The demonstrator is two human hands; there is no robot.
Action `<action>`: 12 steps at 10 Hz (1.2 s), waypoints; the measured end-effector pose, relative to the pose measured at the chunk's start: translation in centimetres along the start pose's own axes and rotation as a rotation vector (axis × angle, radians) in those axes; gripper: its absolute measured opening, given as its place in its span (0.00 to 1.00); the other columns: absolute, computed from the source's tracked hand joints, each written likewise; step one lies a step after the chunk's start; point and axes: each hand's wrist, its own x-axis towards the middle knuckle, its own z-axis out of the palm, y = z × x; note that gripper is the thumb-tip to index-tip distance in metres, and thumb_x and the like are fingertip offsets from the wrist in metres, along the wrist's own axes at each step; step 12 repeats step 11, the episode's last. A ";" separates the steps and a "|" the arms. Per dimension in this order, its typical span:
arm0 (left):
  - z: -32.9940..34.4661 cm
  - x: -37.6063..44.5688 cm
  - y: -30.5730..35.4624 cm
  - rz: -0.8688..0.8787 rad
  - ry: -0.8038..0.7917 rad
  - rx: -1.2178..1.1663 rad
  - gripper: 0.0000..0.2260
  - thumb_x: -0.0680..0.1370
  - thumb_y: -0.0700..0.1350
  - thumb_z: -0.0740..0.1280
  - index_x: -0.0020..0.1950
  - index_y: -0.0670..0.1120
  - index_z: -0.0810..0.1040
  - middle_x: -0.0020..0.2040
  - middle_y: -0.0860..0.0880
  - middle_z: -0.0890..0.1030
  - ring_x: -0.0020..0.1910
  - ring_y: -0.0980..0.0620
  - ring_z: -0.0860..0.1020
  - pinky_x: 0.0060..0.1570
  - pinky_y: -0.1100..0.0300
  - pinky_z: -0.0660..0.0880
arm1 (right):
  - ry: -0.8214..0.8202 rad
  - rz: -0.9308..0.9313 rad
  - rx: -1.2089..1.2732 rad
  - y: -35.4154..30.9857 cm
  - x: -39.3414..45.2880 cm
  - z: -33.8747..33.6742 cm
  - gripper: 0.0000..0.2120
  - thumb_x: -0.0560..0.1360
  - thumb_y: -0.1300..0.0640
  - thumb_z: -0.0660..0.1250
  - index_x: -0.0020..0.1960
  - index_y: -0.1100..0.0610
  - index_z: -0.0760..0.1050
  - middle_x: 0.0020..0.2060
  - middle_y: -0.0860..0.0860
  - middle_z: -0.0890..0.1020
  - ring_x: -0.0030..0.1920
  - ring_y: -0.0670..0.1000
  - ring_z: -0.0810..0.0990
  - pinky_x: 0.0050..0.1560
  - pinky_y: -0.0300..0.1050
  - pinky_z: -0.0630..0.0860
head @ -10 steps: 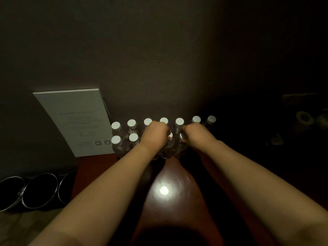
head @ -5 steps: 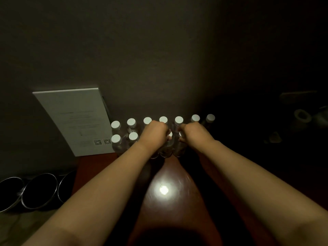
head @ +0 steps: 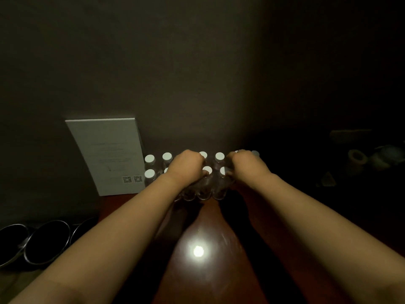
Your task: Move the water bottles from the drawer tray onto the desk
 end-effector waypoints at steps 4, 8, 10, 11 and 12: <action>-10.4 -13.4 -2.1 -0.014 0.090 0.108 0.18 0.74 0.60 0.70 0.60 0.53 0.81 0.55 0.51 0.83 0.56 0.48 0.80 0.48 0.54 0.78 | -0.086 -0.189 0.013 -9.3 -9.1 -10.0 0.29 0.68 0.44 0.77 0.66 0.50 0.76 0.56 0.51 0.82 0.55 0.54 0.80 0.51 0.47 0.78; -15.1 -33.2 -10.9 0.102 -0.016 0.172 0.23 0.70 0.65 0.72 0.60 0.55 0.80 0.54 0.55 0.82 0.52 0.53 0.80 0.49 0.51 0.81 | -0.160 -0.130 0.190 -27.5 -24.6 -13.5 0.15 0.71 0.51 0.75 0.57 0.48 0.79 0.50 0.50 0.84 0.43 0.54 0.85 0.36 0.47 0.82; -16.3 -42.8 -15.0 0.181 -0.082 0.218 0.24 0.72 0.64 0.72 0.64 0.54 0.78 0.56 0.54 0.81 0.54 0.54 0.79 0.51 0.52 0.81 | -0.136 -0.168 0.086 -36.9 -30.9 -12.2 0.27 0.72 0.47 0.75 0.68 0.50 0.74 0.61 0.49 0.80 0.57 0.50 0.79 0.53 0.43 0.76; -16.6 -45.6 -16.4 0.195 -0.049 0.232 0.24 0.72 0.65 0.71 0.63 0.54 0.78 0.55 0.55 0.82 0.53 0.55 0.79 0.49 0.53 0.81 | -0.135 -0.163 0.067 -39.8 -32.8 -12.3 0.27 0.73 0.47 0.74 0.69 0.52 0.73 0.63 0.51 0.79 0.61 0.52 0.78 0.59 0.45 0.76; -16.6 -45.6 -16.4 0.195 -0.049 0.232 0.24 0.72 0.65 0.71 0.63 0.54 0.78 0.55 0.55 0.82 0.53 0.55 0.79 0.49 0.53 0.81 | -0.135 -0.163 0.067 -39.8 -32.8 -12.3 0.27 0.73 0.47 0.74 0.69 0.52 0.73 0.63 0.51 0.79 0.61 0.52 0.78 0.59 0.45 0.76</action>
